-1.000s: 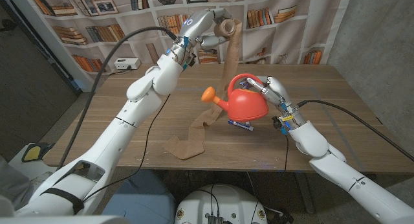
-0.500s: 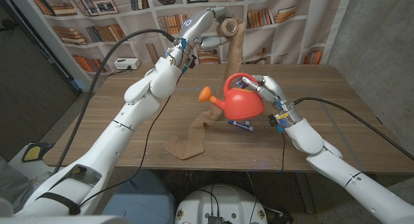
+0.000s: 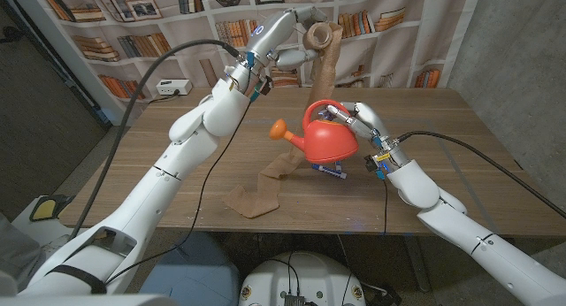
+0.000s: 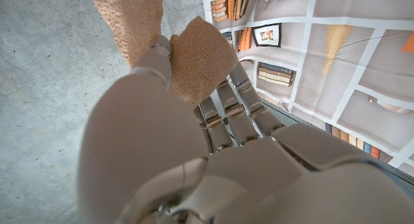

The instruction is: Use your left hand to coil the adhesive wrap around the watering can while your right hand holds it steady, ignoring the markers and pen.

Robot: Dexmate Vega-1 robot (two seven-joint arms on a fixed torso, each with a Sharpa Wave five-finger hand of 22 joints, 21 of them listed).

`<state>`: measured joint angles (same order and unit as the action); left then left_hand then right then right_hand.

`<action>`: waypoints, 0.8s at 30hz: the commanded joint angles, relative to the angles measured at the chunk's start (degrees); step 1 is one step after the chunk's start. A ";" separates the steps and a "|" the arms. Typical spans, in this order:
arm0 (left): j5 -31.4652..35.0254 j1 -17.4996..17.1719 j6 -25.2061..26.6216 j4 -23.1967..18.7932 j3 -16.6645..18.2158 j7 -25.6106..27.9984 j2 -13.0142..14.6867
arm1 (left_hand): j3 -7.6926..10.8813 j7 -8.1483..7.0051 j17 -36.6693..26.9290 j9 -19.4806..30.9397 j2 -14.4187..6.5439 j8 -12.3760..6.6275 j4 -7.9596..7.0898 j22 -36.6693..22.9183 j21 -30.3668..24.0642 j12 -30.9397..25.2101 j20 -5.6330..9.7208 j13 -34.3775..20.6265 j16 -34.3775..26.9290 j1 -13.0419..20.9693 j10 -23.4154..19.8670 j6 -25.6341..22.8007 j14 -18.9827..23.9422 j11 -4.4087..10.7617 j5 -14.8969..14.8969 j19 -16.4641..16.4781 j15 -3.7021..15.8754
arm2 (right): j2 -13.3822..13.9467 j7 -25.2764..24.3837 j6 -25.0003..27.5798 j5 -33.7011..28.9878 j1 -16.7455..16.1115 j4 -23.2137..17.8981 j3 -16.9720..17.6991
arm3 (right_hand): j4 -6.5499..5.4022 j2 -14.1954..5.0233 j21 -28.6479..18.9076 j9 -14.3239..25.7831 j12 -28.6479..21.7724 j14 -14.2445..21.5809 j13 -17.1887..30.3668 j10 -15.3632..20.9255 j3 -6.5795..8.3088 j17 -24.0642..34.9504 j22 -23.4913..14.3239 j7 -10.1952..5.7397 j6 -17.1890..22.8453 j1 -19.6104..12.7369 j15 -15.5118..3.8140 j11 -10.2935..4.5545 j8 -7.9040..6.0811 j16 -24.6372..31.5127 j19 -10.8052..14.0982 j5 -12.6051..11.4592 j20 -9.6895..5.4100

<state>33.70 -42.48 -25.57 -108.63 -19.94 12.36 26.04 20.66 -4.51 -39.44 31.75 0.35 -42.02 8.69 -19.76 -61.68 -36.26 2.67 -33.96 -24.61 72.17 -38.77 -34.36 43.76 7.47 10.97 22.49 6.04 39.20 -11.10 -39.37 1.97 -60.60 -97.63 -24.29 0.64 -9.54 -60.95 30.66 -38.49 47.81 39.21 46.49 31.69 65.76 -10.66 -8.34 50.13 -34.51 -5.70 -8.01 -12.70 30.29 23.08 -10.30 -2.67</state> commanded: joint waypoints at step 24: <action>-8.85 -1.60 -4.63 -1.50 -1.82 -0.61 0.07 | 0.23 -0.14 -0.49 0.14 -10.30 -0.50 -0.09 1.68 -1.86 -0.42 0.02 -0.09 0.37 9.95 0.06 -0.14 7.18 -0.06 0.07 -0.50 6.61 | -1.26 -0.36 4.33 -1.91 2.96 1.89 -1.96 | 0.35 -0.51 -0.49 0.34 -0.14 0.17 0.31 0.37 0.08 0.20 -0.12 0.09 0.43 0.20 -7.03 0.23 0.17 -0.30 -0.43 -0.19 -3.36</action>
<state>26.81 -43.39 -28.88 -109.59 -21.49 11.73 25.85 20.66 -4.51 -39.73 31.71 0.37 -42.01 8.69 -18.07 -63.20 -36.26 2.98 -33.96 -24.34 72.19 -38.77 -34.36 43.73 7.46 10.81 22.19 6.06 38.32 -11.07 -36.65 0.40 -58.22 -97.22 -26.24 0.64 -9.68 -60.95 30.79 -38.26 47.80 39.21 46.61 31.69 65.88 -10.67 -8.26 50.04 -34.36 -5.70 -7.89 -12.71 30.07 22.77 -10.30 -2.35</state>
